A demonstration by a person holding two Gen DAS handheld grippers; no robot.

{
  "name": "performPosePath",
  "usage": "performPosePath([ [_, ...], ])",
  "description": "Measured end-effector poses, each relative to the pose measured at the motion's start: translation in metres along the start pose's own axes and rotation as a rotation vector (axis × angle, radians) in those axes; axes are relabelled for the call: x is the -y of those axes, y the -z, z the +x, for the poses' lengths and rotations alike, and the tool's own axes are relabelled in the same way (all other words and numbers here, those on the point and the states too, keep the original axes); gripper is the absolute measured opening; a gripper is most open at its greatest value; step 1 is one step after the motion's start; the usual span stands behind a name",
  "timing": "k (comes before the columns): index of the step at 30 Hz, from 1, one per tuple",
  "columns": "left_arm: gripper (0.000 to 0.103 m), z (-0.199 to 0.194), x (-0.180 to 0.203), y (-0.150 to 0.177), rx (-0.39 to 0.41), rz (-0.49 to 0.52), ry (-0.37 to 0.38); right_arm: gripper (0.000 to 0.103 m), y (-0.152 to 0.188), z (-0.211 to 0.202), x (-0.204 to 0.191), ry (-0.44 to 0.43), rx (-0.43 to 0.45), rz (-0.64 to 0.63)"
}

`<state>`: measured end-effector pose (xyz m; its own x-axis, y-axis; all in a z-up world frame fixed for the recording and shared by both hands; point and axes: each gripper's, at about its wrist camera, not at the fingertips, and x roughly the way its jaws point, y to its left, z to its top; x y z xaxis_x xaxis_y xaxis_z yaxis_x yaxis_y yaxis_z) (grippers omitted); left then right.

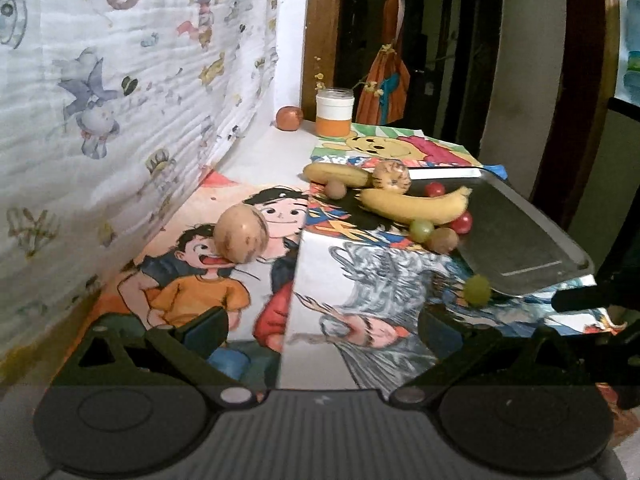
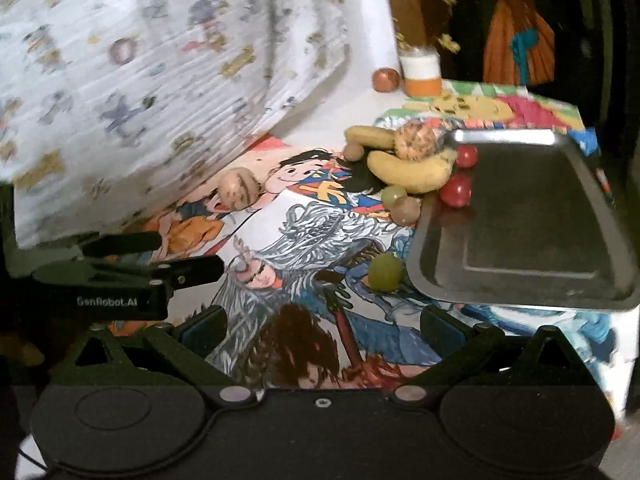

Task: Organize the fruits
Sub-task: 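Lift both grippers away from the tray back toward the fruit, then grasp a green grape with the right gripper while the left grasps the brown round fruit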

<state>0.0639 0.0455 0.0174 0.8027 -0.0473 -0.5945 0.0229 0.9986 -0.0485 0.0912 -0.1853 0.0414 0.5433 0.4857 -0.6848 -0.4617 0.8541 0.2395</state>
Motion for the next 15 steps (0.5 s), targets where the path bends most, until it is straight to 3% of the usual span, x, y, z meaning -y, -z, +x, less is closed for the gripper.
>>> performPosePath([
  [9,0.103,0.037,-0.023,-0.018,0.002,0.015,-0.003,0.087,-0.005,0.038,0.009,0.043,-0.017,0.105],
  [15,0.103,0.057,-0.029,-0.024,-0.012,0.027,0.004,0.085,-0.009,0.051,0.011,0.046,0.004,0.105],
])
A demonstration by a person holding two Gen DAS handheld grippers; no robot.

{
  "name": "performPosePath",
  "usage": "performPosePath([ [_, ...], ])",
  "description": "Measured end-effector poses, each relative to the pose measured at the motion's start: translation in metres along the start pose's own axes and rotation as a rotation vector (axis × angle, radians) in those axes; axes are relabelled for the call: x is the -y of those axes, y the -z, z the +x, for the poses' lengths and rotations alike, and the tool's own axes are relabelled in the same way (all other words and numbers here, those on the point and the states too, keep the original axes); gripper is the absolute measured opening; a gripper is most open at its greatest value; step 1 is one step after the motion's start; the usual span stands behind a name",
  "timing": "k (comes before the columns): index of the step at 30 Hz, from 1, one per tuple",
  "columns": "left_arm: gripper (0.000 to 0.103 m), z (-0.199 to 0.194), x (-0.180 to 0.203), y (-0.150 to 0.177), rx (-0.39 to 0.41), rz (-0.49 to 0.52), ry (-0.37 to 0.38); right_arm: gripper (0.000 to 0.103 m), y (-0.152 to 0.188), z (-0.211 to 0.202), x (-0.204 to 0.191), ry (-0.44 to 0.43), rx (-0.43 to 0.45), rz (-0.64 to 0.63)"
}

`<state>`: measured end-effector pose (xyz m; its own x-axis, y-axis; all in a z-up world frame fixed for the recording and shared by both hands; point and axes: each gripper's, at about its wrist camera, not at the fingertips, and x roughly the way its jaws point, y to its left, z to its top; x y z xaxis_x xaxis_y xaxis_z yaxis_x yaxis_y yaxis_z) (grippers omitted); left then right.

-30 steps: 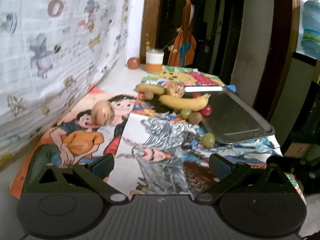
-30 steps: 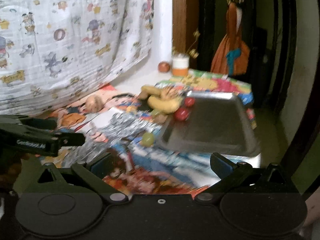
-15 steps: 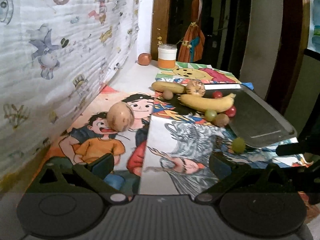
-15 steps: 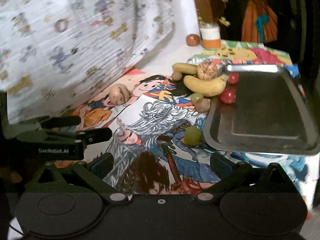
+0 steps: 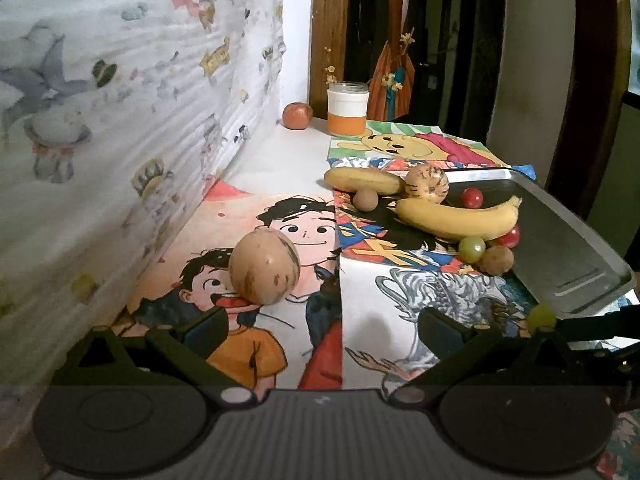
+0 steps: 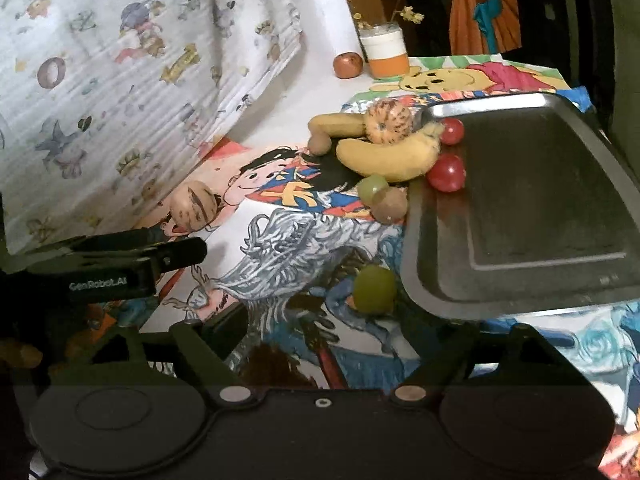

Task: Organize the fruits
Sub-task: 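Grasp a green grape with the right gripper while the left grasps the brown round fruit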

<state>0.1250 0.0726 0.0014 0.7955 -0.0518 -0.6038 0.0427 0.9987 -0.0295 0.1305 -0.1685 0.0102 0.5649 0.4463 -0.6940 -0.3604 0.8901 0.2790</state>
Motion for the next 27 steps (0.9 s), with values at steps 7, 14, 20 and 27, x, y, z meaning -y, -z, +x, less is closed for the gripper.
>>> performPosePath([
  [7,0.103,0.017,-0.006,-0.008,-0.009,0.006,-0.015,0.079,-0.006,0.01,-0.008,-0.017,0.004,-0.04],
  [14,0.103,0.036,-0.012,-0.012,-0.026,-0.001,-0.033,0.064,-0.007,0.016,-0.013,-0.007,0.01,-0.08],
  [20,0.103,0.044,-0.015,-0.015,-0.023,-0.005,-0.033,0.054,-0.008,0.022,-0.021,-0.004,0.016,-0.128],
  [27,0.1,0.051,-0.02,-0.019,-0.036,-0.018,-0.035,0.042,-0.012,0.029,-0.026,-0.001,0.025,-0.152],
])
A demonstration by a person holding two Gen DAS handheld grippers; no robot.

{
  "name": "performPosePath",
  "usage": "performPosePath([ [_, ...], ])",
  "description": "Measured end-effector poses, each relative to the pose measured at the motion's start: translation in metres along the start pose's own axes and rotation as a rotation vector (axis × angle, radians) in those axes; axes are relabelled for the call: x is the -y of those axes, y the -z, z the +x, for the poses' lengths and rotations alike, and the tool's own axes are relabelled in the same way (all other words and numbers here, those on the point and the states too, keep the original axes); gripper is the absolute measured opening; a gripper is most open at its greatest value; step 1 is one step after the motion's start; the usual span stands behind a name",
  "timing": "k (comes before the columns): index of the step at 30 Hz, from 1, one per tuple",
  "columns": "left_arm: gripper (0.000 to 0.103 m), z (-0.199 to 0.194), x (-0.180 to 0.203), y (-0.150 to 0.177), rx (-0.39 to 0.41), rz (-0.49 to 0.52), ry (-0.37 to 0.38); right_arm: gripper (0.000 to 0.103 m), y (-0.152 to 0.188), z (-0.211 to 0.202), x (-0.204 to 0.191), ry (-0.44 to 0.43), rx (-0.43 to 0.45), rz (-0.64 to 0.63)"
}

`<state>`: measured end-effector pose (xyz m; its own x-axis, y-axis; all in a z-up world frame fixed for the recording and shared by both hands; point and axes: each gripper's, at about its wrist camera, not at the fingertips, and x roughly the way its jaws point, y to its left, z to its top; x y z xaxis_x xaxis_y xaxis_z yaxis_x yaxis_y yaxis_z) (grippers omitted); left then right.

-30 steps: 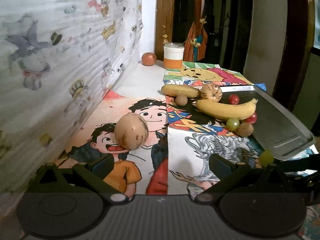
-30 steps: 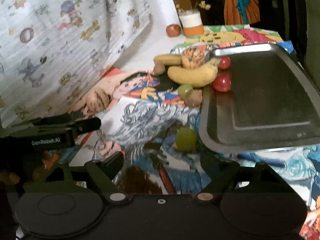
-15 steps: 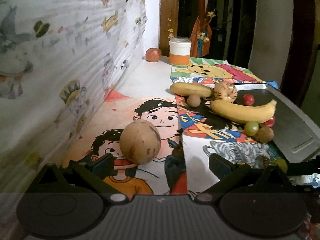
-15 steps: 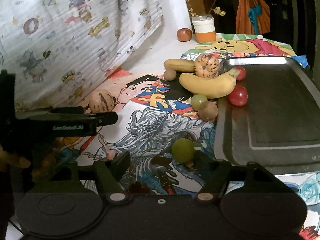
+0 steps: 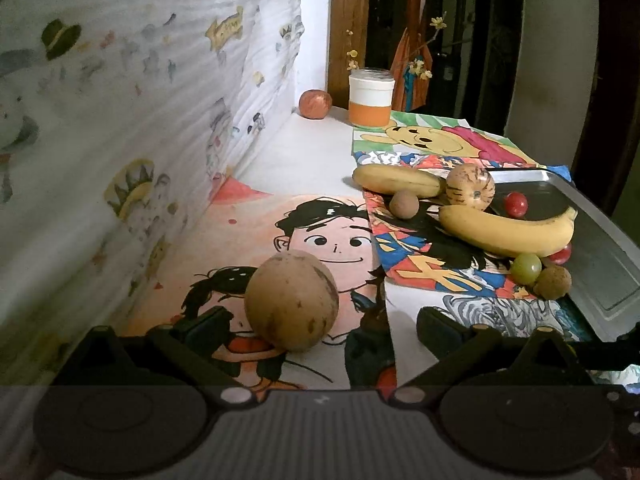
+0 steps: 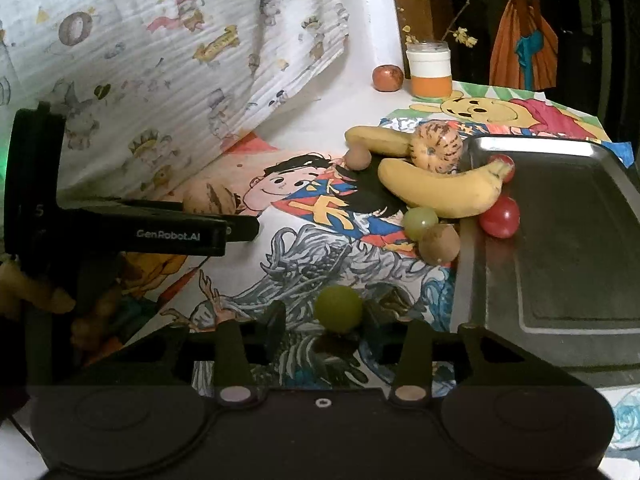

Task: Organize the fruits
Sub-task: 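Grasp a green grape with the right gripper while the left grasps the brown round fruit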

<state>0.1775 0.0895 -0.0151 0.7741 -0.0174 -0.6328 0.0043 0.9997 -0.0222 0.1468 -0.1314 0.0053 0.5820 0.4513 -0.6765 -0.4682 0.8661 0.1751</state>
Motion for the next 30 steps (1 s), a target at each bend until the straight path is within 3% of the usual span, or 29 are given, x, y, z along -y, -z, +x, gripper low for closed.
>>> performPosePath([
  [10,0.085,0.006,-0.002,-0.001,-0.004,-0.012,-0.002,0.032,0.0,0.003,-0.012,-0.022,0.001,-0.059],
  [18,0.065,0.006,-0.005,-0.002,0.007,-0.026,-0.054,0.026,0.002,0.004,-0.013,-0.021,0.004,-0.062],
  [30,0.055,0.007,0.001,-0.004,-0.007,0.007,-0.106,0.026,0.003,0.001,-0.012,-0.03,0.004,-0.061],
])
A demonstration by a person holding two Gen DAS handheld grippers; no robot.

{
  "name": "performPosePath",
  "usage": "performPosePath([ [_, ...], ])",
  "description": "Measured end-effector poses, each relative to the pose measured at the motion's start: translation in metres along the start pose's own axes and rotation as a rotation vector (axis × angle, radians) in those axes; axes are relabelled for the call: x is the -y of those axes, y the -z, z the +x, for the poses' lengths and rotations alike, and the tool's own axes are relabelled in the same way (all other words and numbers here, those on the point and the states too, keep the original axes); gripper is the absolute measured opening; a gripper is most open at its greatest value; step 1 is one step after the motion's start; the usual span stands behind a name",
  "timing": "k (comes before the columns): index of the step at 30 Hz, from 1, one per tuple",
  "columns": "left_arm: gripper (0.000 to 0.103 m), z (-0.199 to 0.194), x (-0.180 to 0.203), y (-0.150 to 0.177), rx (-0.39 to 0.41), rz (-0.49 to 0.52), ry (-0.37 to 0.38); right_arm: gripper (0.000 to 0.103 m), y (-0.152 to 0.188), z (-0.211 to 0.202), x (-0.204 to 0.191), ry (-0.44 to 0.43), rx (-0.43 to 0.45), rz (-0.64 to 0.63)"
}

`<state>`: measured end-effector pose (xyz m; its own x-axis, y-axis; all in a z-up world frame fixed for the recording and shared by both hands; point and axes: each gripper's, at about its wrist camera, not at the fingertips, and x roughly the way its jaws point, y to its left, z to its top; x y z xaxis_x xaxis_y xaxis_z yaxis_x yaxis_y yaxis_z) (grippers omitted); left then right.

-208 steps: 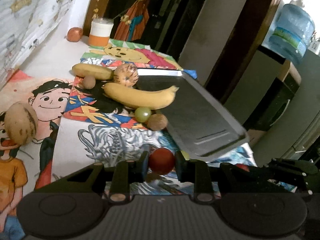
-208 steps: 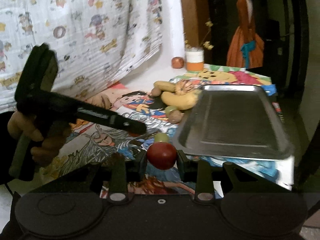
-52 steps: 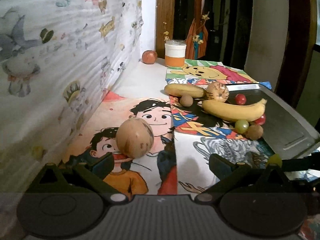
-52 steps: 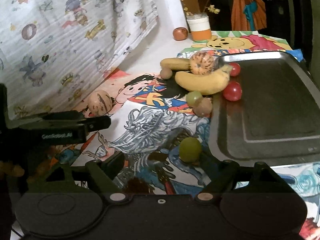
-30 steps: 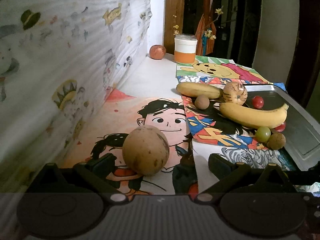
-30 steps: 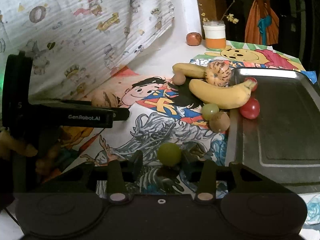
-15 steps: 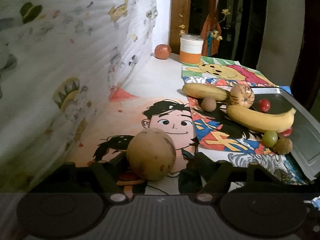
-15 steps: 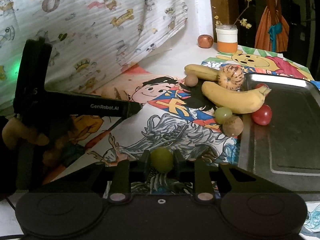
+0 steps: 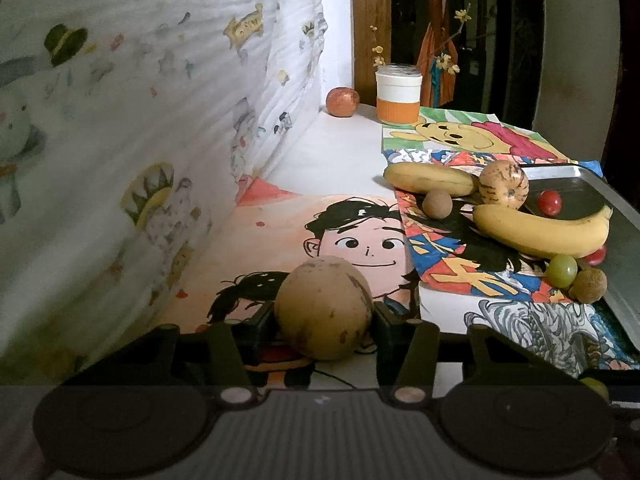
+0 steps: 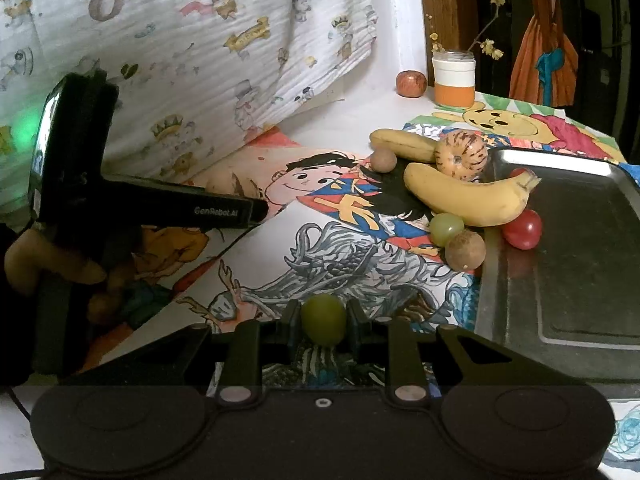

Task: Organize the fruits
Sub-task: 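Grasp a green grape with the right gripper while the left grasps the brown round fruit, then lower the grape and brown round fruit into the tray and open both grippers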

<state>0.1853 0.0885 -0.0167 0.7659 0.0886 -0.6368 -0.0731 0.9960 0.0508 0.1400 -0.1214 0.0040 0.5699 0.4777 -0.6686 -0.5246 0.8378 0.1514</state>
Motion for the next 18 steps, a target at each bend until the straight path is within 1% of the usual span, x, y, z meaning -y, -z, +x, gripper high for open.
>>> performPosePath([
  [3,0.055,-0.004,0.001,0.0,-0.002,-0.011,0.034,0.026,0.0,-0.002,0.003,-0.014,0.001,0.02],
  [6,0.055,-0.012,0.008,0.001,0.008,0.005,0.07,0.026,0.0,-0.005,0.007,-0.026,0.007,0.04],
  [9,0.055,-0.021,0.014,0.0,0.03,0.01,0.058,0.026,0.0,-0.011,0.009,-0.029,0.023,0.049],
  [12,0.055,-0.029,0.011,-0.004,0.04,-0.023,0.066,0.026,0.002,-0.02,0.013,-0.033,0.045,0.065],
  [15,0.055,-0.039,0.015,-0.009,0.061,-0.02,0.078,0.026,0.003,-0.029,0.017,-0.035,0.065,0.08],
  [18,0.055,-0.044,0.022,-0.011,0.075,-0.009,0.052,0.026,0.004,-0.037,0.021,-0.04,0.08,0.093],
])
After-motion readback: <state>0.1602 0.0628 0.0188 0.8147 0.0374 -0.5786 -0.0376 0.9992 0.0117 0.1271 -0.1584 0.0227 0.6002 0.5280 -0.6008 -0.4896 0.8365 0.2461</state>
